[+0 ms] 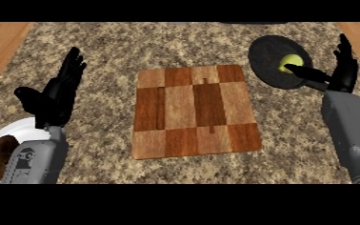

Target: Pick the lemon from the cutting board and place it in the pan

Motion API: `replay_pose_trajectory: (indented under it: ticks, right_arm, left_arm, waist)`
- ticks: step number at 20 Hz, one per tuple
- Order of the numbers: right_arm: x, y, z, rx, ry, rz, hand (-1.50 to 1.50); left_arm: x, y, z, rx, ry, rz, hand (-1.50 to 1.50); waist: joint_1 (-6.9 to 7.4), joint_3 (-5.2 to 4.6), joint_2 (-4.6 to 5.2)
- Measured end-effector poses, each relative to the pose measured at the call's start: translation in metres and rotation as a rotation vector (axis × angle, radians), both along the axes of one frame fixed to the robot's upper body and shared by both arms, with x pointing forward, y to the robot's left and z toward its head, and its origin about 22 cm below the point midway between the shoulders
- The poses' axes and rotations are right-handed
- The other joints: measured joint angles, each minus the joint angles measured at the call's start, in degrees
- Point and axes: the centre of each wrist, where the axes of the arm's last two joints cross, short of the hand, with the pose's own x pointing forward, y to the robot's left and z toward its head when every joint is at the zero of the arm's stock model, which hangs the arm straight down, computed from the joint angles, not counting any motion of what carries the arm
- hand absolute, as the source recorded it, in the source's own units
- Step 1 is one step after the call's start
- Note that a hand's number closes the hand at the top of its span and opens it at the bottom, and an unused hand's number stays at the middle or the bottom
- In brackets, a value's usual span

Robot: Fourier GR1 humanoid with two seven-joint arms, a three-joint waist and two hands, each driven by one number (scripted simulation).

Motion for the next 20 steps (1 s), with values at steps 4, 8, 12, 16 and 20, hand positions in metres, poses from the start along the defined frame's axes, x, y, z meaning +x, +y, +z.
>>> replay_pose_trajectory:
  ticks: [4, 8, 12, 16, 20]
  right_arm:
    - [-0.020, -0.008, -0.017, 0.072, -0.056, 0.086, -1.50]
    - [-0.041, -0.005, -0.026, 0.104, -0.100, 0.152, -1.50]
    - [-0.065, -0.003, -0.026, 0.107, -0.115, 0.184, -1.50]
    - [-0.097, 0.001, -0.014, 0.105, -0.123, 0.205, -1.50]
    - [-0.139, 0.016, -0.002, 0.095, -0.100, 0.204, -1.50]
  left_arm:
    - [-0.007, 0.004, -0.004, 0.001, 0.015, 0.025, 0.00]
    - [-0.011, 0.015, -0.005, 0.003, 0.021, 0.050, 0.00]
    - [-0.017, 0.021, -0.010, 0.005, 0.030, 0.070, 0.00]
    - [-0.016, 0.022, -0.009, 0.011, 0.027, 0.075, 0.00]
    - [-0.017, 0.023, -0.007, 0.008, 0.022, 0.067, 0.00]
  waist:
    - [-1.60, -0.13, -0.74]
    - [-2.78, -0.25, -1.21]
    - [-3.76, -0.34, -1.53]
    - [-4.18, -0.39, -1.55]
    - [-3.60, -0.34, -1.28]
